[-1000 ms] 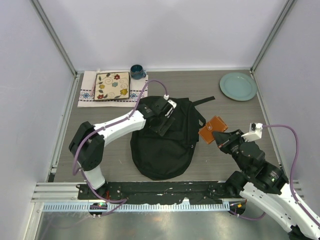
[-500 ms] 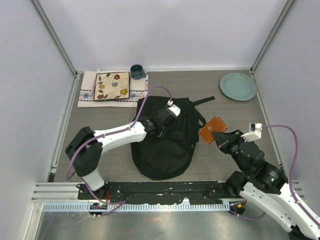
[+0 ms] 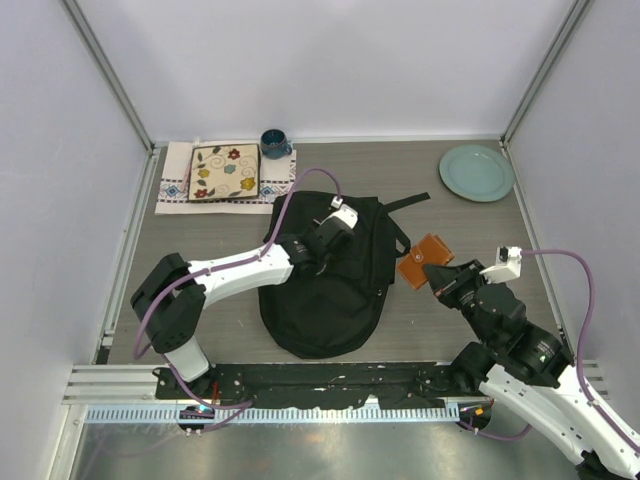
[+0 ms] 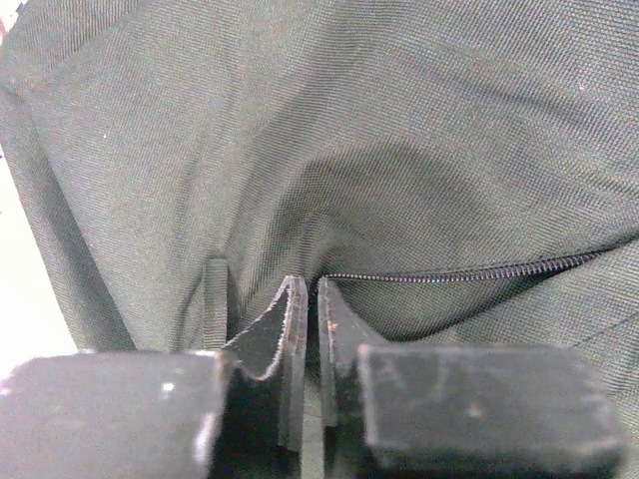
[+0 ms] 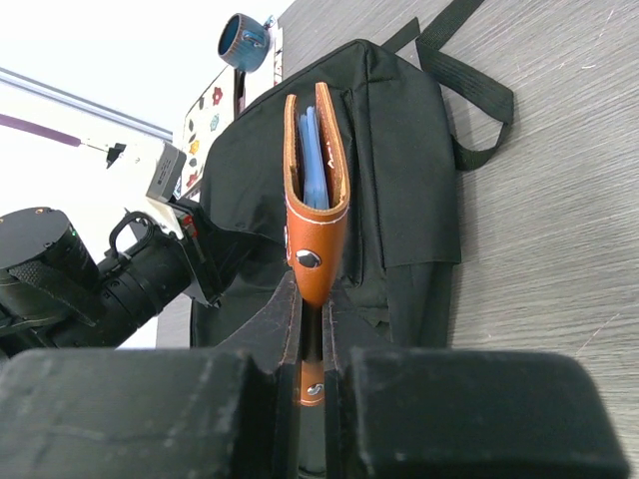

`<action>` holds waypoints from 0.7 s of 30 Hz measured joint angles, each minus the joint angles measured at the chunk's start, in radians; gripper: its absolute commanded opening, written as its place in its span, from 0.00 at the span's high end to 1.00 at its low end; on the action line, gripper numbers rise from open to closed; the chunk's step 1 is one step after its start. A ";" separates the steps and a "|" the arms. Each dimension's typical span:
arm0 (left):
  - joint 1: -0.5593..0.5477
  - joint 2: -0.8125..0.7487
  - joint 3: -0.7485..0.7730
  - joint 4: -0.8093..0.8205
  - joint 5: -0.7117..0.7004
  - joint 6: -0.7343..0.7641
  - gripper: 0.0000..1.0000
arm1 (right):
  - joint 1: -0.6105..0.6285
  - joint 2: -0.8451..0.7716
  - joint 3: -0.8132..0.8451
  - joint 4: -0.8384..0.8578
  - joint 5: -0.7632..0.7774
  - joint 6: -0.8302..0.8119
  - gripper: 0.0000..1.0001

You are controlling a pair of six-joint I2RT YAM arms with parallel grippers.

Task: Pack the student bag
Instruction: Place the personal item in the student bag.

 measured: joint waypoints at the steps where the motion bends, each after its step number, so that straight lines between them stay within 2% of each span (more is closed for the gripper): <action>1: 0.000 0.000 0.000 0.003 -0.002 -0.002 1.00 | 0.000 0.000 -0.002 0.000 0.000 0.000 0.94; 10: 0.002 -0.027 0.024 -0.027 0.023 -0.010 1.00 | 0.000 0.039 -0.019 0.044 -0.058 0.001 0.96; 21: 0.005 -0.071 0.116 -0.135 0.087 -0.122 1.00 | 0.000 0.085 -0.142 0.201 -0.255 0.068 0.97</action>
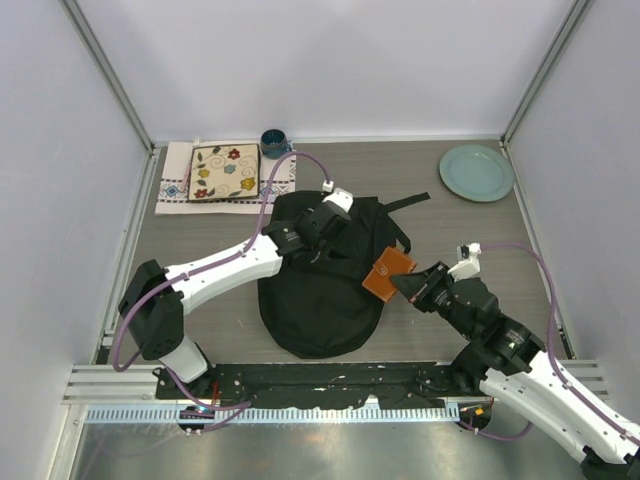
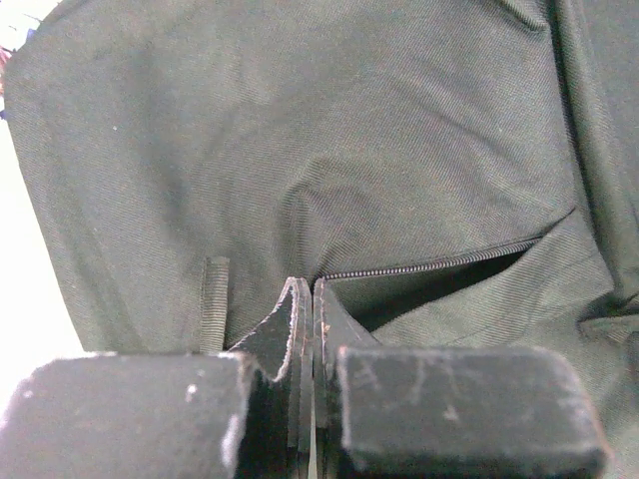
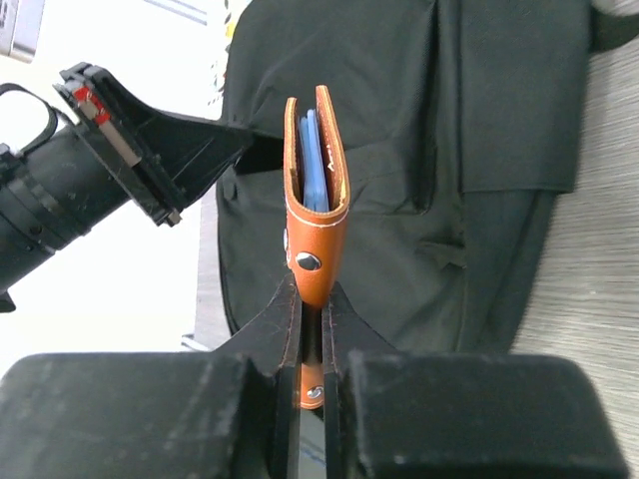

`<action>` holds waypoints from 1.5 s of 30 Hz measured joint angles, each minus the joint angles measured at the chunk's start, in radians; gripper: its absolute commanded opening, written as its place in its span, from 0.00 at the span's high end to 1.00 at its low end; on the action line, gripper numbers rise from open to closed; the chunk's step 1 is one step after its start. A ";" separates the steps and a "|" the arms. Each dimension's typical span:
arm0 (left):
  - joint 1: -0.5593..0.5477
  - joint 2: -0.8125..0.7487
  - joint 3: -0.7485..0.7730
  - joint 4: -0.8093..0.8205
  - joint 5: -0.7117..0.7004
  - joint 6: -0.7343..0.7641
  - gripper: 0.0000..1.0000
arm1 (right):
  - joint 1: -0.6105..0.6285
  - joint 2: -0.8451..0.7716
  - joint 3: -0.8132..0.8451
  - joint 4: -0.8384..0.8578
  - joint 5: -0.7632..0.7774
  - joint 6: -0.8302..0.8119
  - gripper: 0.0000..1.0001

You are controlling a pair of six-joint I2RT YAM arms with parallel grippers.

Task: Pack the student bag
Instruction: Place the personal item in the student bag.

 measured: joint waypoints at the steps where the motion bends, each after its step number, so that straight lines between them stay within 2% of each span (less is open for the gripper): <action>1: 0.001 0.000 0.003 -0.005 0.008 -0.014 1.00 | 0.000 0.005 -0.009 0.018 -0.023 0.008 0.98; 6: 0.008 0.001 0.035 -0.039 0.047 -0.081 1.00 | 0.000 0.056 -0.058 0.156 -0.135 0.057 0.98; 17: 0.008 0.003 0.078 -0.085 0.099 -0.229 1.00 | 0.000 0.281 -0.157 0.496 -0.349 0.175 1.00; 25: 0.008 0.003 0.084 -0.102 0.106 -0.321 1.00 | 0.000 0.455 -0.220 0.817 -0.403 0.308 1.00; 34: 0.008 0.002 0.084 -0.106 0.121 -0.379 1.00 | 0.000 0.664 -0.237 1.104 -0.422 0.410 1.00; 39: 0.008 -0.005 0.085 -0.117 0.120 -0.388 1.00 | 0.000 0.778 -0.255 1.231 -0.429 0.457 1.00; 45: 0.008 -0.012 0.085 -0.123 0.120 -0.395 1.00 | 0.000 0.838 -0.286 1.314 -0.424 0.492 1.00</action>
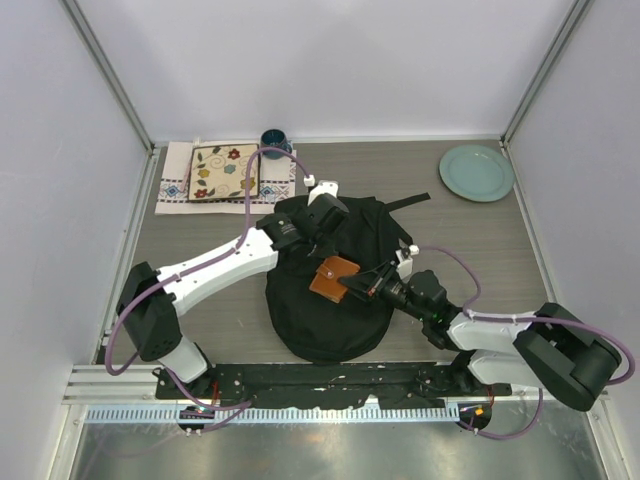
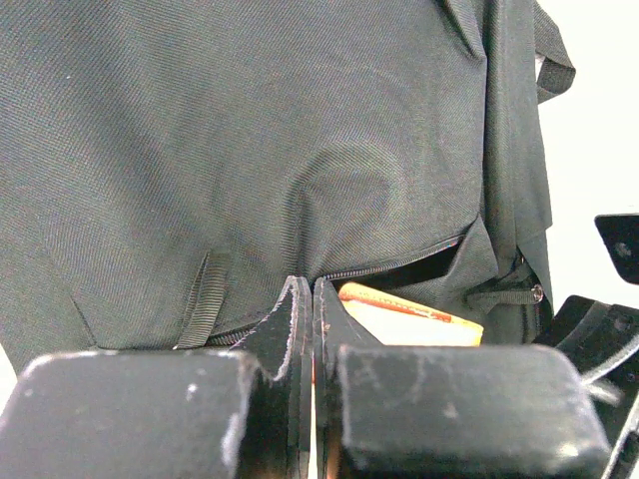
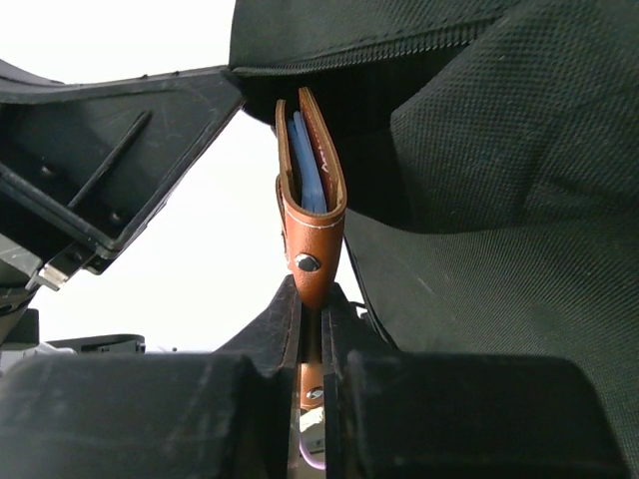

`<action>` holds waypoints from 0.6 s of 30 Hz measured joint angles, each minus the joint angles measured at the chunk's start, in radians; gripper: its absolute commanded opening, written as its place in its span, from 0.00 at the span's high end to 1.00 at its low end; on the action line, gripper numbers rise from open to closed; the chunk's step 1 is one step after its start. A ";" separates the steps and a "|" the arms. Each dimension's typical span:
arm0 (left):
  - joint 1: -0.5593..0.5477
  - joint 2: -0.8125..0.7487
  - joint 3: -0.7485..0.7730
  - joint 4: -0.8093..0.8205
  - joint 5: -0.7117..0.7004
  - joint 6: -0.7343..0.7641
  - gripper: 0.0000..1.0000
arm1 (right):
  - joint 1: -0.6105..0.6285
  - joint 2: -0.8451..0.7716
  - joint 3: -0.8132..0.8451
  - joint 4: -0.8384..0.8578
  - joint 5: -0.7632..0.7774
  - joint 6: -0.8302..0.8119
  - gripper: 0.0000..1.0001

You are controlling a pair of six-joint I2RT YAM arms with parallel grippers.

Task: Pack the student bag
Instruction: Place the personal item in the student bag.

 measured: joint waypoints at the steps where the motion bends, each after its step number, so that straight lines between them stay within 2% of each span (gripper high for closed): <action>1: 0.000 -0.001 0.000 0.000 0.000 0.000 1.00 | 0.000 0.012 0.000 0.010 0.004 0.003 1.00; 18: 0.000 -0.026 -0.012 0.004 0.018 0.003 1.00 | -0.039 0.504 0.034 0.450 0.013 0.159 1.00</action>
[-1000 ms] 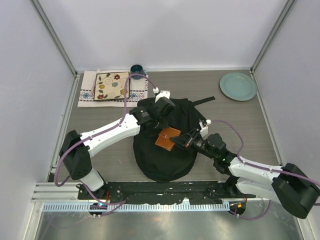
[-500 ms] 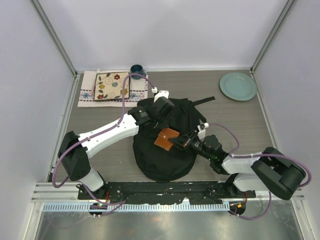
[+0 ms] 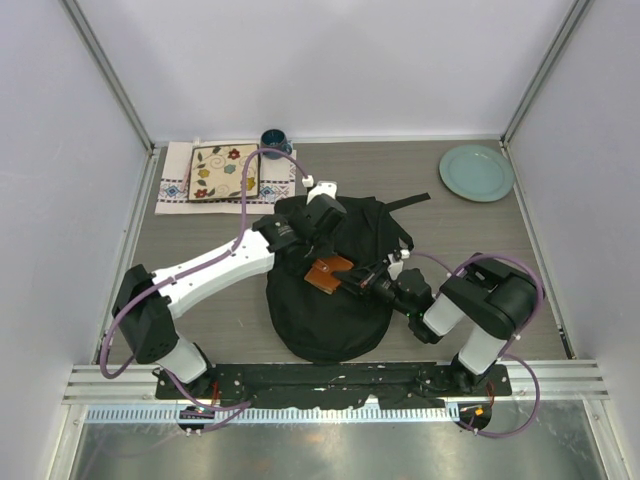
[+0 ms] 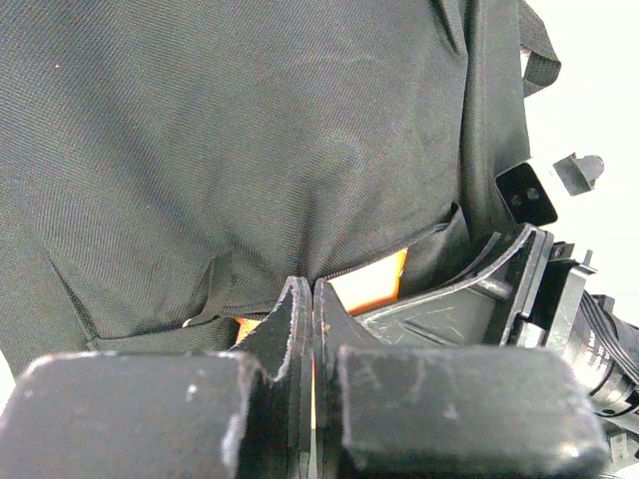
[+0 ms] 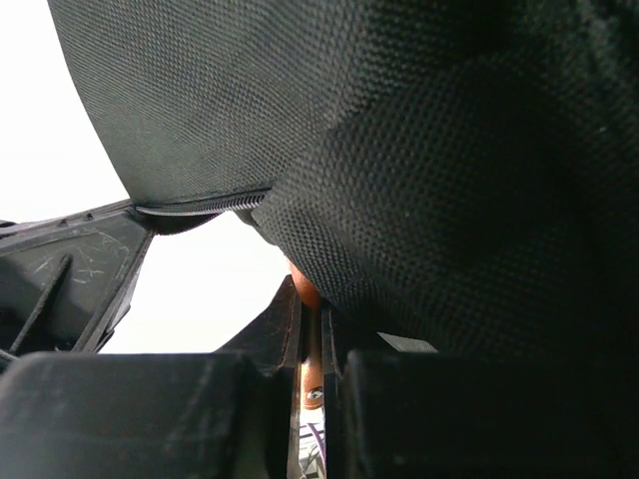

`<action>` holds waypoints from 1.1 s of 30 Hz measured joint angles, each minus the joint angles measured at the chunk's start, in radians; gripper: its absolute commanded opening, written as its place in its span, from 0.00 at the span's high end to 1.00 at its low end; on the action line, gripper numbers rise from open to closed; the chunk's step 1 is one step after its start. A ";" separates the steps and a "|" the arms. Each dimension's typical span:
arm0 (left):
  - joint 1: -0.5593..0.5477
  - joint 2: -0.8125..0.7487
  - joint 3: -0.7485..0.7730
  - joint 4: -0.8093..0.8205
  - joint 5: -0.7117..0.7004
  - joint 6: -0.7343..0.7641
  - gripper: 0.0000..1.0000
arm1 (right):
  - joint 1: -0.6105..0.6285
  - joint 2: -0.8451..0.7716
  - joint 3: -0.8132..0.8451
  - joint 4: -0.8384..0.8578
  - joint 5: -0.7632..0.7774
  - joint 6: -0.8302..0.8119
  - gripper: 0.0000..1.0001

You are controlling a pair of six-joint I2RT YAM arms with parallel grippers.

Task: Pack the student bag
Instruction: Place the personal item in the student bag.

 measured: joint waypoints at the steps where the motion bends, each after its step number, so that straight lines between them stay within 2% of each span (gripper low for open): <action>1: 0.000 0.000 -0.003 0.002 0.001 0.000 1.00 | -0.002 0.008 0.000 0.013 0.002 0.003 1.00; 10: 0.000 -0.016 -0.031 0.031 0.012 0.000 1.00 | -0.028 -0.027 -0.021 0.017 0.030 -0.005 1.00; 16: 0.000 -0.017 -0.031 0.038 0.027 -0.004 1.00 | -0.036 -0.174 -0.050 -0.051 0.071 -0.060 1.00; 22: 0.000 -0.024 -0.037 0.060 0.044 -0.011 1.00 | -0.040 -0.508 -0.034 -0.388 0.137 -0.188 1.00; 25: 0.000 -0.034 -0.048 0.080 0.064 -0.021 1.00 | -0.040 -0.597 -0.008 -0.539 0.172 -0.233 1.00; 29: -0.001 -0.046 -0.055 0.097 0.089 -0.036 1.00 | -0.040 -0.613 0.002 -0.617 0.208 -0.257 1.00; 33: -0.001 -0.063 -0.069 0.113 0.106 -0.061 1.00 | -0.039 -0.594 0.003 -0.618 0.229 -0.260 1.00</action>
